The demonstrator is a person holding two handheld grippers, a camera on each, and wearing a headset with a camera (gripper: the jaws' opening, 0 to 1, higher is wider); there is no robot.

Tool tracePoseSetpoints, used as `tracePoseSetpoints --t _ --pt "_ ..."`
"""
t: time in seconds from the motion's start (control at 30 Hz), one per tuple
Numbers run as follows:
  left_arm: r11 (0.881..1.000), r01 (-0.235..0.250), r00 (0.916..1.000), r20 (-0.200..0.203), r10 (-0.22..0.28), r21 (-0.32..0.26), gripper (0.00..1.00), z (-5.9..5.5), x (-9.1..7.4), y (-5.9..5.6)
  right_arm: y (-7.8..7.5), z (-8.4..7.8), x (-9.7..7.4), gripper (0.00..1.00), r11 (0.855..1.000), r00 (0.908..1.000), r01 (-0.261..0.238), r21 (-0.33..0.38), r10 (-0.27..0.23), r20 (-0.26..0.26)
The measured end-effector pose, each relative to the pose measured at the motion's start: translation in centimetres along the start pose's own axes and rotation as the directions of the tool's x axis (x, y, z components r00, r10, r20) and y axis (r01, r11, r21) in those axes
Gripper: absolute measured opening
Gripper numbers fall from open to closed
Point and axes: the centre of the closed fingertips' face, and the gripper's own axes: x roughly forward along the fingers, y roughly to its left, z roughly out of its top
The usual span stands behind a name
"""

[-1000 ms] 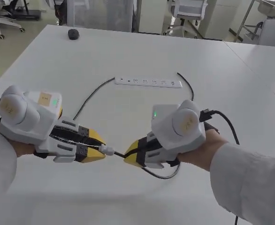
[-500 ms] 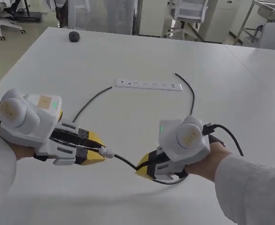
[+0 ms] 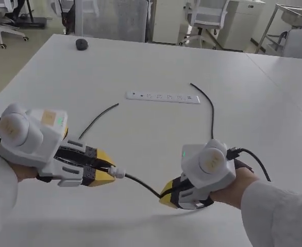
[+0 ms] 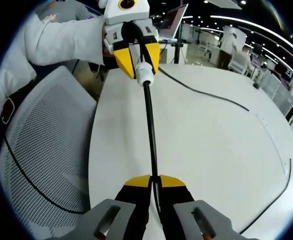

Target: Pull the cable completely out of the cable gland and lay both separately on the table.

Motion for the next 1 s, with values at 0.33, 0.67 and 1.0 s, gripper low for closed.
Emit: tracePoseSetpoints --t 0.33,0.67,1.0 --pt "1.0 0.0 1.0 0.0 0.0 -0.005 0.15 -0.1 -0.1 -0.1 0.2 1.0 -0.2 0.09 1.0 1.0 0.006 -0.009 -0.006 0.007" --pt "1.0 0.005 1.0 -0.004 -0.005 -0.007 0.15 -0.3 0.2 -0.2 0.8 5.0 -1.2 0.13 0.999 0.9969 0.006 -0.046 -0.002 0.079" --pt "1.0 0.009 1.0 -0.005 -0.009 -0.006 0.15 -0.3 0.4 -0.3 1.6 9.5 -2.0 0.11 0.995 0.9877 0.009 -0.104 0.008 0.156"
